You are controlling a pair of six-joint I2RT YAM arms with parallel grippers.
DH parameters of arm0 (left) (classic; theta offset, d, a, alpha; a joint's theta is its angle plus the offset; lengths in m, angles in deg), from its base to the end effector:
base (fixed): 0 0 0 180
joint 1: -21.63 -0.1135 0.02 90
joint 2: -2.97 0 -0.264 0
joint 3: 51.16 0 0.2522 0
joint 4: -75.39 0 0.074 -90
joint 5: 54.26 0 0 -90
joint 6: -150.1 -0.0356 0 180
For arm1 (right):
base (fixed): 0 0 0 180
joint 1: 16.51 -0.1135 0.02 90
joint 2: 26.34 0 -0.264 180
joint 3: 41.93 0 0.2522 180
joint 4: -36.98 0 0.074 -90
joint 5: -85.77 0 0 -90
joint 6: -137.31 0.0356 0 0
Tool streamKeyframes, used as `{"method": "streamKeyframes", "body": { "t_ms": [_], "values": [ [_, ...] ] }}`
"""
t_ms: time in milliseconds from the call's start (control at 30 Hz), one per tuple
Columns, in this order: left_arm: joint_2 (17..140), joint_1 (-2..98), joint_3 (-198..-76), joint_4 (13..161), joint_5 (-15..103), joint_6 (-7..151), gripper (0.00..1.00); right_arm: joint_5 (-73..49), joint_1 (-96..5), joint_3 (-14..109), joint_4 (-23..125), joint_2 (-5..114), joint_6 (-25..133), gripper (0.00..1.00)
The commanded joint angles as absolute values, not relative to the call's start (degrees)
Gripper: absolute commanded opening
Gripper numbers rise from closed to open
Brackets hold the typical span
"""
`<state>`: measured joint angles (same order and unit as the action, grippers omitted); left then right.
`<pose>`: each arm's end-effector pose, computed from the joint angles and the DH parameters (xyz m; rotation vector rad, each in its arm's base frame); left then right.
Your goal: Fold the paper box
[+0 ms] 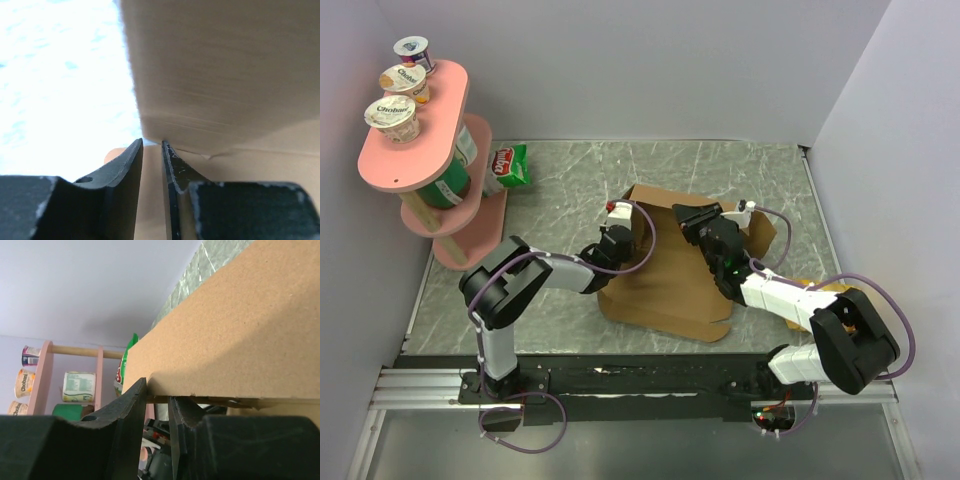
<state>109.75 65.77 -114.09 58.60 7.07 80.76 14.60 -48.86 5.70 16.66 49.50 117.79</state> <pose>0.2787 -0.2467 0.1437 0.0989 1.9856 -0.2204 0.2464 0.1424 0.2355 0.8330 1.6152 1.0386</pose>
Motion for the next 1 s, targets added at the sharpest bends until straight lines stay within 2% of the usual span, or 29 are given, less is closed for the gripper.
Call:
{"method": "streamKeyframes", "body": {
  "t_ms": [0,100,167,200,233,300,333,467,533,700,800,867,967],
  "values": [
    [109.9,65.8,-114.8,55.7,3.1,83.4,0.27,15.6,-49.3,4.8,14.8,47.4,116.5,0.31],
    [109.4,65.8,-113.0,50.9,6.3,81.6,0.31,15.5,-49.2,4.6,15.3,47.3,116.5,0.31],
    [108.0,65.8,-110.0,47.7,9.8,81.0,0.39,15.5,-49.4,4.8,16.1,47.1,116.6,0.31],
    [107.4,65.8,-109.0,45.6,10.7,79.8,0.44,15.4,-49.3,4.9,16.5,47.1,116.7,0.31],
    [105.9,65.8,-107.0,44.6,12.5,79.0,0.56,15.5,-49.1,4.8,16.6,46.9,116.7,0.31],
    [103.9,65.7,-103.3,42.1,14.2,77.4,0.67,15.4,-48.8,5.3,17.3,46.6,116.2,0.3],
    [101.6,65.5,-101.9,41.3,16.4,77.0,0.76,15.1,-48.6,5.6,18.4,46.4,116.1,0.29],
    [95.3,63.5,-96.1,39.0,24.8,75.7,0.89,11.1,-46.1,6.3,19.4,45.9,115.4,0.27],
    [91.2,61.5,-93.6,39.0,29.6,74.7,0.93,8.7,-44.7,6.4,19.5,45.9,115.2,0.26],
    [84.0,50.8,-90.3,39.0,48.9,75.9,0.94,4.2,-41.8,6.7,21.1,45.3,114.4,0.24],
    [85.0,46.6,-95.3,44.5,59.2,73.0,0.91,2.6,-40.9,6.9,21.7,44.6,114.1,0.24],
    [87.9,46.5,-98.9,50.4,61.6,69.4,0.9,1.8,-40.6,7.2,21.8,44.2,113.9,0.24],
    [91.0,46.1,-102.2,49.3,63.9,68.0,0.89,0.4,-40.4,7.8,22.0,44.1,113.4,0.24]
  ]
}}
